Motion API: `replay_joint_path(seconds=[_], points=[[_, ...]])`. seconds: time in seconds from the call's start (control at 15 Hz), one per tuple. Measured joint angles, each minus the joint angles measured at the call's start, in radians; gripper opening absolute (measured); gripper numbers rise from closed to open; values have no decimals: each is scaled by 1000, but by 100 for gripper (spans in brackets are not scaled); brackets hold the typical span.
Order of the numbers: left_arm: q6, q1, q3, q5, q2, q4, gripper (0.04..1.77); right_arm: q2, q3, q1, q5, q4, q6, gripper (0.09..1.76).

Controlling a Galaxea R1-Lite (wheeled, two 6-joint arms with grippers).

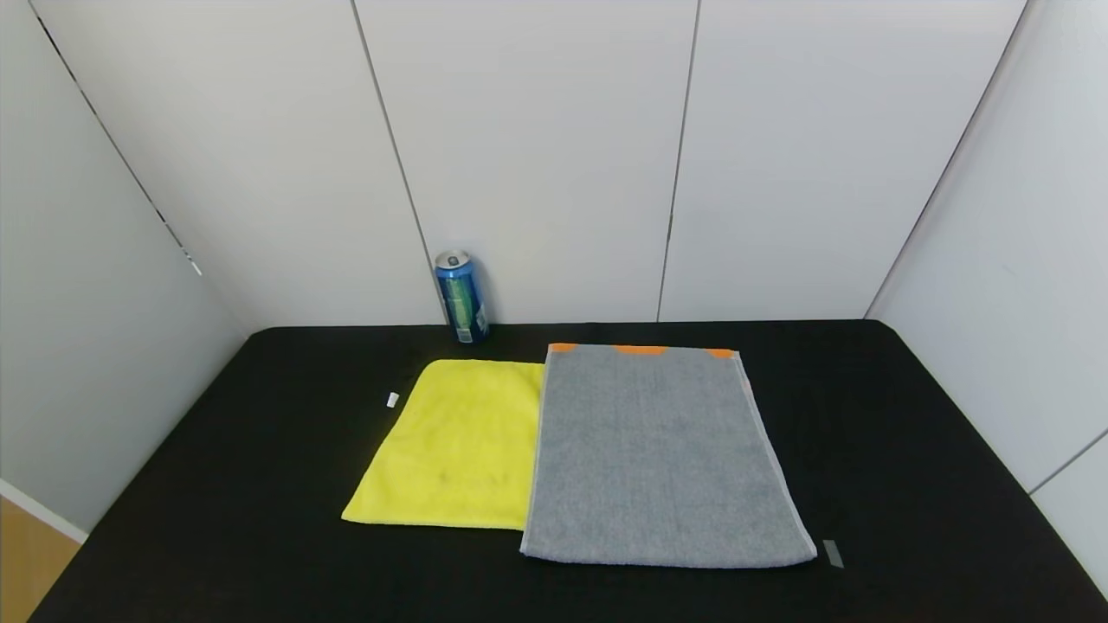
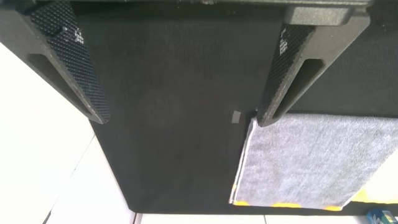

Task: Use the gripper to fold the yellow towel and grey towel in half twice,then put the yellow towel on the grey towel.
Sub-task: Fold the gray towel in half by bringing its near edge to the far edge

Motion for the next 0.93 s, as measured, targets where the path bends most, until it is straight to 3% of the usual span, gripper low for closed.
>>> replay_joint_path(seconds=[0.93], points=[[-6, 0, 1, 0, 0, -2, 172, 0, 0, 0, 1, 0, 0, 171]])
